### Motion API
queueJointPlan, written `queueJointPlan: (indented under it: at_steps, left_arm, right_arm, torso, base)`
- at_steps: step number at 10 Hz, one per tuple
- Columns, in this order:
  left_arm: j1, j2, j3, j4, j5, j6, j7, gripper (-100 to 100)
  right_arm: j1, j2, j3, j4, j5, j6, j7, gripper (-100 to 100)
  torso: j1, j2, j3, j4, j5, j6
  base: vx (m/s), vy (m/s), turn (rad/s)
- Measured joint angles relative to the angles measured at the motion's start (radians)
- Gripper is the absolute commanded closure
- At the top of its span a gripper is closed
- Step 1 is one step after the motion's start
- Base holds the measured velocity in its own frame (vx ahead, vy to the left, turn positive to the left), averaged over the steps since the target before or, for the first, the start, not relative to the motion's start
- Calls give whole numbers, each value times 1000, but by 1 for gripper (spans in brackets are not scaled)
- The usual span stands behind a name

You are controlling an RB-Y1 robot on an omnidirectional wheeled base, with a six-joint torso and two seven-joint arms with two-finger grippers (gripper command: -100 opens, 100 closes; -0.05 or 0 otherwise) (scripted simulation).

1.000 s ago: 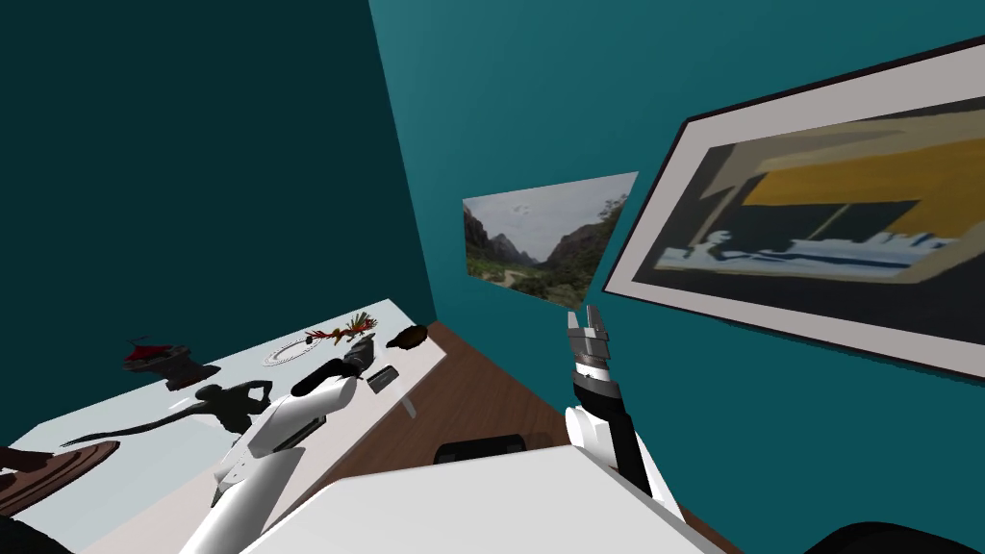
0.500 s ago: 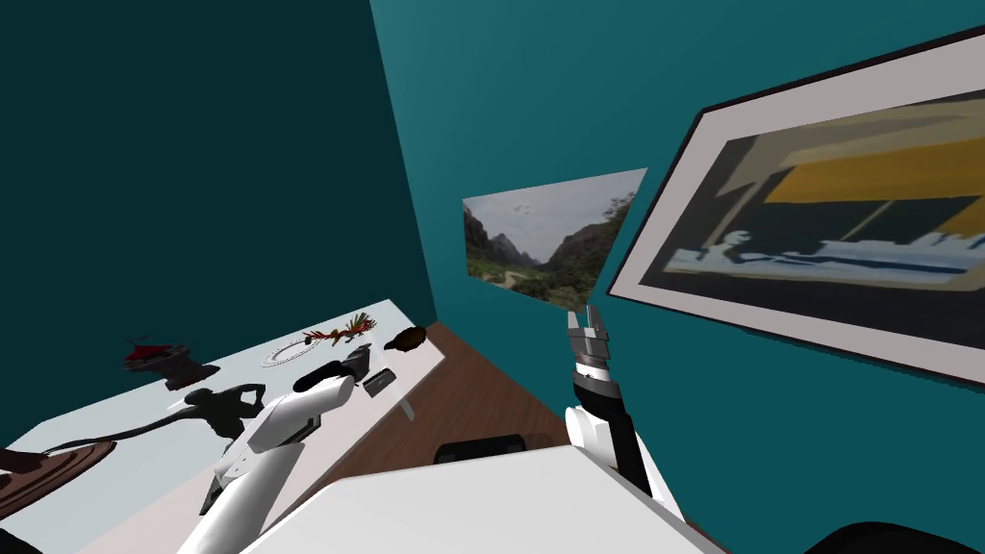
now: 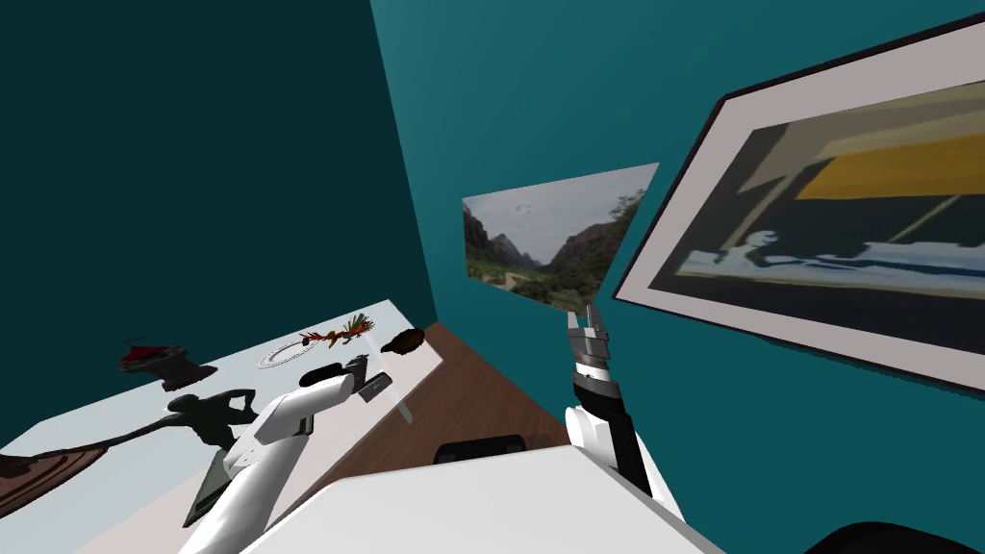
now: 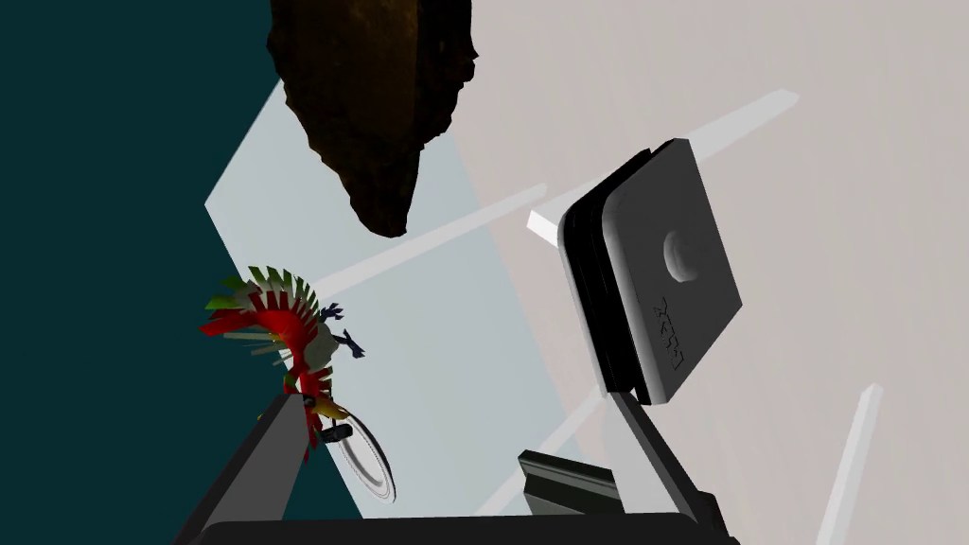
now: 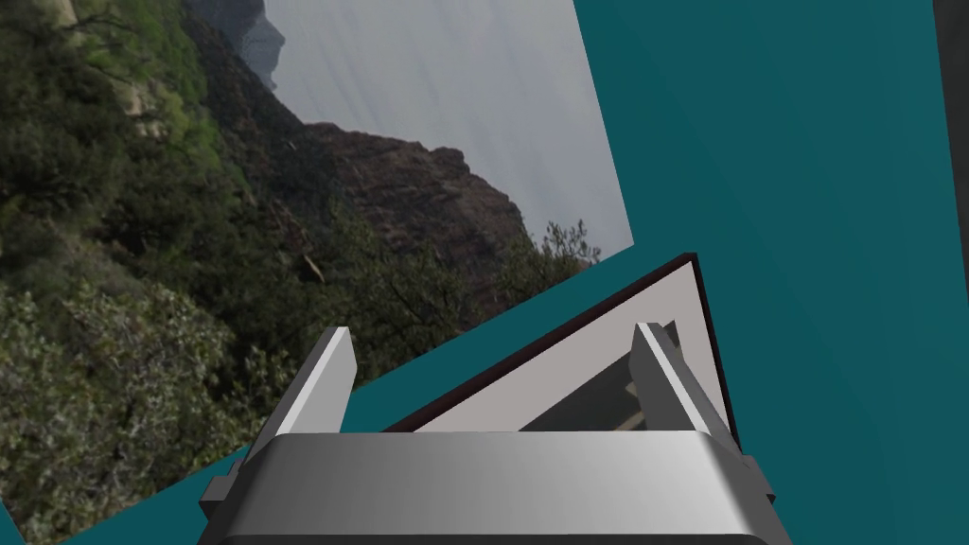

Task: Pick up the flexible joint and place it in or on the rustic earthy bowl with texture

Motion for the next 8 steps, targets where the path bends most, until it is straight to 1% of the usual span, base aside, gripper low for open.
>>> queueJointPlan:
  at_steps: [1, 3, 4, 5, 6, 7, 8]
  left_arm:
    - [-8, 4, 10, 20, -2, 29, -3, -100]
    - [-26, 11, 17, 52, -5, 82, -6, -100]
    - [-38, 12, 25, 74, -13, 111, -6, -100]
    - [-43, 12, 29, 86, -17, 141, -6, -100]
    - [-57, 16, 37, 120, -23, 165, -10, -100]
    - [-61, 18, 42, 131, -26, 193, -12, -100]
    - [-80, 24, 50, 166, -34, 220, -14, -100]
  right_arm:
    - [0, 0, 0, 0, 0, 0, 0, 0]
    - [0, 0, 0, 0, 0, 0, 0, 0]
    - [0, 0, 0, 0, 0, 0, 0, 0]
    - [0, 0, 0, 0, 0, 0, 0, 0]
    - [0, 0, 0, 0, 0, 0, 0, 0]
    - [0, 0, 0, 0, 0, 0, 0, 0]
    - [0, 0, 0, 0, 0, 0, 0, 0]
  torso:
    - [0, -2, -1, 0, 0, 0]
    - [1, 1, 0, 0, 0, 0]
    - [1, 0, 0, 0, 0, 0]
    - [1, 0, 0, 0, 0, 0]
    - [0, -3, -1, 0, 0, 0]
    - [1, -2, -1, -1, 0, 0]
    - [1, -3, -2, -1, 0, 0]
  base:
    - [65, -31, 24]
    - [36, -16, 16]
    - [57, -19, 30]
    - [95, -27, 37]
    - [82, -15, 28]
    - [87, -13, 37]
    - [81, -6, 23]
